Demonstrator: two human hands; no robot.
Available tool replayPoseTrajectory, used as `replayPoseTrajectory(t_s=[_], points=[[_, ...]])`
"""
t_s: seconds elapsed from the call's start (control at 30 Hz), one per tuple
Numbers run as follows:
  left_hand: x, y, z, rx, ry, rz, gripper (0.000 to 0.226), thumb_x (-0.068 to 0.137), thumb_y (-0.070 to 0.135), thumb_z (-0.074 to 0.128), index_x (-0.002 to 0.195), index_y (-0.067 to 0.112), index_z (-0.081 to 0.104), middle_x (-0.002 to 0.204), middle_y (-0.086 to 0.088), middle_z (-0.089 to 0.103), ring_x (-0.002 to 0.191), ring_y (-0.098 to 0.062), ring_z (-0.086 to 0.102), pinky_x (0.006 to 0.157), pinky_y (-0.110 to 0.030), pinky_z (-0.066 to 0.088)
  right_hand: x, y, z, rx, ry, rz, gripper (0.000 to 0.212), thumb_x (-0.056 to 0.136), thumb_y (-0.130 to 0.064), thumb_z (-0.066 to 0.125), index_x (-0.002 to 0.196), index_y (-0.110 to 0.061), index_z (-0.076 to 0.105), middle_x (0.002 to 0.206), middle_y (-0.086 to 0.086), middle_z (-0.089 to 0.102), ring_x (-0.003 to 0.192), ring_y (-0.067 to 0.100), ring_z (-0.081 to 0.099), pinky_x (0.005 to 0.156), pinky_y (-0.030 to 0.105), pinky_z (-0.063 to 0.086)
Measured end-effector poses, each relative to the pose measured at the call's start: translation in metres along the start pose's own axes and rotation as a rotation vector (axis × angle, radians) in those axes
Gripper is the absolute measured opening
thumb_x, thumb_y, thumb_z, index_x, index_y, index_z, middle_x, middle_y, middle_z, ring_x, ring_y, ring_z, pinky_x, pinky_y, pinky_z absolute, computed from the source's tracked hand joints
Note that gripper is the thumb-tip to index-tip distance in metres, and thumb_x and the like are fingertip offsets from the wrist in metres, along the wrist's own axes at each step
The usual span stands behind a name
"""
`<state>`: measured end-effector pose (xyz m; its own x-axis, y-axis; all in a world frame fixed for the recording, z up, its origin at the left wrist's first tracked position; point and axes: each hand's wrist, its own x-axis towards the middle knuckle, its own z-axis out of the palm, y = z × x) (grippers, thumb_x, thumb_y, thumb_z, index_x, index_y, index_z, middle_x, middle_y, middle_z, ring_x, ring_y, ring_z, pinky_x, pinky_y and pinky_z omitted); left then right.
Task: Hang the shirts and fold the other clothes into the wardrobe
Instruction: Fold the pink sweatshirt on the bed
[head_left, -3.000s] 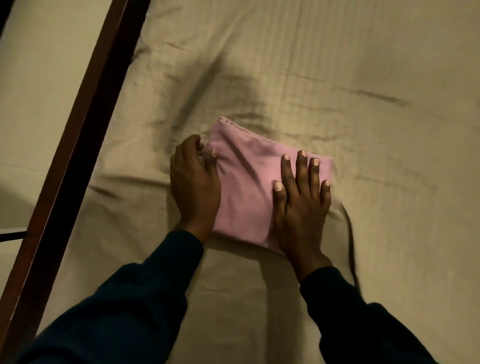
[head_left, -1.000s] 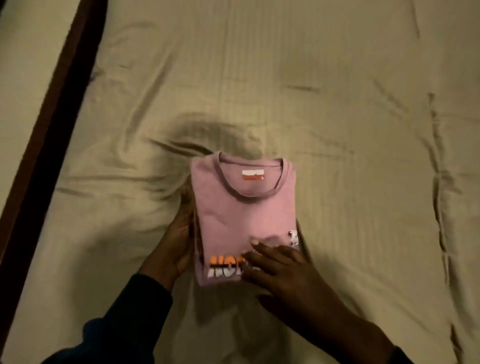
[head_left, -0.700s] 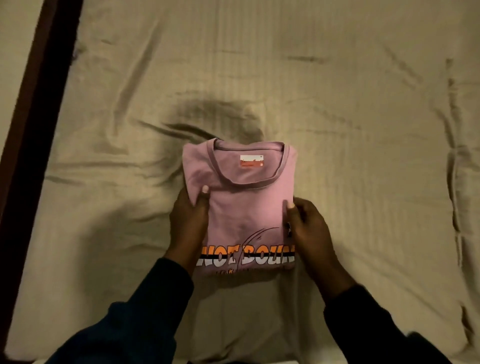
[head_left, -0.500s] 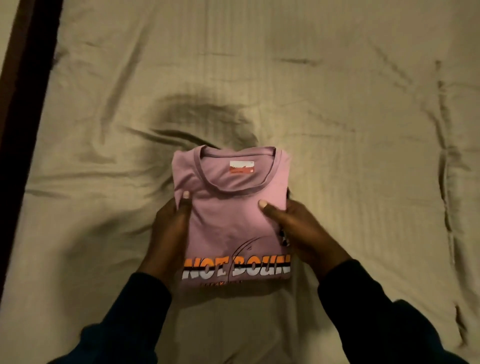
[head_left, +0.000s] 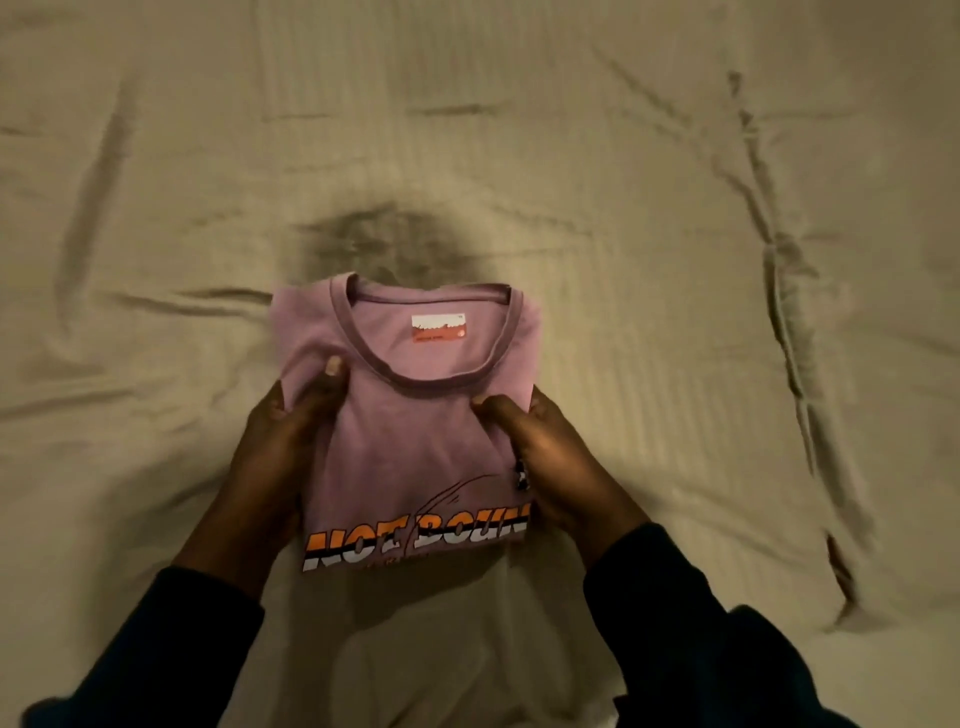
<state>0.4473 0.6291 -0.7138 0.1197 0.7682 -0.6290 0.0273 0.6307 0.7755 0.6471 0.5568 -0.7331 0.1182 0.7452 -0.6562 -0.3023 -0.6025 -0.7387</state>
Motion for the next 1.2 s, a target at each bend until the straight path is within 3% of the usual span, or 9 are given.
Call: replayPoseTrajectory(t_s=[0.2,0.3,0.47,0.67,0.77,0.83,0.93,1.07,1.2], points=[[-0.026,-0.002,0.111,-0.032,-0.095,0.088,0.041,0.097,0.040,0.062,0.133,0.021,0.060,0.125,-0.007,0.070,0.116,-0.028,0.067,0.102,-0.052,0.049,-0.040,-0.024,-0.109,0.102,0.014,-0.153,0.039,0.099,-0.010,0.054,0.138,-0.013,0.052,0.125,0.011,0.069,0.113,0.030,0.067,0.095,0.046,0.055],[-0.043,-0.016,0.191,-0.090,-0.143,0.078,0.040,0.099,0.034,0.059,0.136,0.022,0.057,0.127,-0.007,0.069,0.116,-0.028,0.066,0.100,-0.052,0.051,-0.069,-0.040,-0.191,0.063,0.094,-0.173,0.037,0.098,-0.008,0.055,0.134,-0.006,0.055,0.119,0.015,0.071,0.107,0.031,0.070,0.085,0.039,0.058],[-0.087,-0.038,0.341,-0.172,-0.319,0.066,0.040,0.099,0.030,0.056,0.137,0.022,0.054,0.128,-0.002,0.068,0.117,-0.023,0.066,0.094,-0.042,0.056,-0.123,-0.083,-0.343,-0.063,0.170,-0.193,0.040,0.098,-0.032,0.050,0.129,-0.009,0.061,0.116,0.008,0.073,0.107,0.025,0.070,0.082,0.030,0.057],[-0.103,-0.084,0.496,-0.330,-0.386,-0.055,0.034,0.101,0.025,0.055,0.133,0.016,0.059,0.125,-0.005,0.070,0.115,-0.021,0.067,0.091,-0.034,0.058,-0.139,-0.092,-0.511,-0.206,0.289,-0.159,0.043,0.098,-0.038,0.056,0.131,-0.011,0.060,0.116,0.004,0.073,0.107,0.022,0.070,0.091,0.035,0.056],[-0.095,-0.130,0.543,0.179,-0.058,0.101,0.056,0.094,0.051,0.059,0.136,0.014,0.054,0.128,-0.008,0.067,0.122,-0.029,0.061,0.098,-0.042,0.052,-0.120,-0.065,-0.557,-0.510,0.506,-0.132,0.075,0.086,-0.072,0.055,0.136,-0.015,0.049,0.118,0.001,0.067,0.104,0.022,0.066,0.087,0.039,0.051],[-0.100,-0.153,0.561,0.660,0.227,0.385,0.069,0.095,0.047,0.053,0.149,0.006,0.040,0.147,-0.017,0.050,0.137,-0.033,0.044,0.113,-0.043,0.034,-0.110,-0.033,-0.568,-0.787,0.754,-0.159,0.070,0.094,-0.057,0.052,0.144,-0.010,0.042,0.140,0.012,0.052,0.128,0.030,0.050,0.105,0.043,0.040],[-0.115,-0.181,0.596,0.978,-0.042,0.846,0.066,0.103,0.036,0.038,0.158,0.007,0.017,0.165,-0.013,0.016,0.154,-0.025,0.013,0.124,-0.037,0.008,-0.110,0.010,-0.548,-0.935,0.899,-0.372,0.058,0.099,-0.037,0.035,0.148,-0.005,0.042,0.154,0.015,0.041,0.143,0.029,0.036,0.115,0.040,0.026],[-0.086,-0.211,0.596,1.256,-0.076,0.828,0.074,0.104,0.050,0.022,0.159,0.004,0.003,0.166,-0.018,-0.008,0.154,-0.029,-0.009,0.125,-0.050,0.000,-0.100,0.051,-0.531,-1.068,0.864,-0.310,0.063,0.102,-0.043,0.027,0.158,-0.016,0.022,0.165,0.005,0.021,0.152,0.024,0.017,0.121,0.046,0.018],[-0.064,-0.221,0.591,1.214,-0.006,0.814,0.089,0.100,0.060,0.023,0.155,-0.004,-0.003,0.162,-0.028,-0.011,0.153,-0.037,-0.012,0.125,-0.051,-0.004,-0.084,0.065,-0.539,-1.080,0.826,-0.294,0.067,0.102,-0.052,0.018,0.160,-0.018,0.014,0.167,0.002,0.011,0.154,0.019,0.007,0.124,0.044,0.009]])
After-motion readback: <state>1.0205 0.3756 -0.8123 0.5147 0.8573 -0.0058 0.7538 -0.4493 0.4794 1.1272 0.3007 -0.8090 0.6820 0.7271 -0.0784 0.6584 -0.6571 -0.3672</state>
